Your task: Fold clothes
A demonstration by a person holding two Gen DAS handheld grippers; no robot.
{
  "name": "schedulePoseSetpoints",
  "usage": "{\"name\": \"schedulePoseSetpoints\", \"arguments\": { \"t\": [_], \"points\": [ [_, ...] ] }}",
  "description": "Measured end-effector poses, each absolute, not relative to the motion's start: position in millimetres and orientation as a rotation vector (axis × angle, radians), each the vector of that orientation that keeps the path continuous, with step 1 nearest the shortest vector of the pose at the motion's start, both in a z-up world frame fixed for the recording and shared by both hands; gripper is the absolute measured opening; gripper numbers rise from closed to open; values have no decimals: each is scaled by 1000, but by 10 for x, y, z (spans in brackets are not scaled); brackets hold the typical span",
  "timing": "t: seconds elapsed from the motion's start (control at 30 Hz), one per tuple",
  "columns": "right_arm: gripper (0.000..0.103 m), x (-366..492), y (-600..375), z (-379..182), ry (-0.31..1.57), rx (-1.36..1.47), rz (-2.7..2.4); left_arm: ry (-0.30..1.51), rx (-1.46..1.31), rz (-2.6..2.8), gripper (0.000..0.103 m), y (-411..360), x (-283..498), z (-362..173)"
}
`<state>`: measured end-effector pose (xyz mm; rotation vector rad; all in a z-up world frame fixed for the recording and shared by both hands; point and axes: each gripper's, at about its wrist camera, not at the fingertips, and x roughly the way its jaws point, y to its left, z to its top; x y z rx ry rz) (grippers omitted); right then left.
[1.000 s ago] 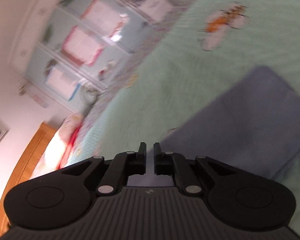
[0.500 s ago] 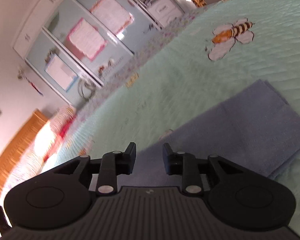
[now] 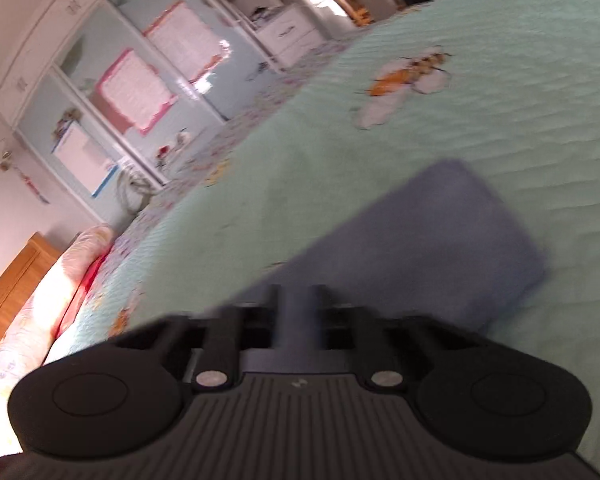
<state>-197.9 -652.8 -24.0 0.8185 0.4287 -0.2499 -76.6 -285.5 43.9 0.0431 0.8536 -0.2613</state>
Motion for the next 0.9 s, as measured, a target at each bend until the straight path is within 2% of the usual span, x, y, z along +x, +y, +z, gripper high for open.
{"name": "schedulePoseSetpoints", "arguments": {
  "t": [0.03,0.1,0.17,0.2,0.3,0.33,0.37,0.4,0.43,0.57,0.63,0.8,0.87,0.9],
  "points": [
    [0,-2028,-6538,-215,415,843,-259,854,42,-262,56,-2853,-764,437],
    [12,-2121,-6488,-114,389,840,-266,852,41,-265,57,-2849,-763,432],
    [36,-2229,-6340,7,360,809,-209,845,41,-270,60,-2853,-771,420],
    [37,-2275,-6265,38,356,810,-162,840,45,-270,61,-2861,-778,416],
    [37,-2306,-6135,-16,405,807,-77,829,55,-270,62,-2876,-797,411],
    [34,-2291,-6153,-85,433,801,-97,829,54,-271,62,-2874,-798,414],
    [16,-2296,-6208,-164,439,804,-118,832,51,-273,62,-2867,-793,418],
    [2,-2303,-6265,-241,444,809,-138,835,47,-277,62,-2859,-788,423],
    [0,-2342,-6339,-301,435,849,-148,837,44,-283,62,-2847,-781,426],
    [0,-2472,-6520,-502,330,992,-98,830,22,-313,67,-2804,-789,414],
    [0,-2481,-6494,-477,332,971,-121,840,-11,-315,67,-2767,-801,467],
    [0,-2455,-6343,-266,405,887,-223,863,-100,-316,59,-2676,-882,661],
    [15,-2438,-6147,-86,437,815,-207,814,-72,-352,59,-2713,-1098,765],
    [18,-2433,-6038,2,444,783,-184,800,-63,-364,59,-2739,-1209,795]
  ]
}}
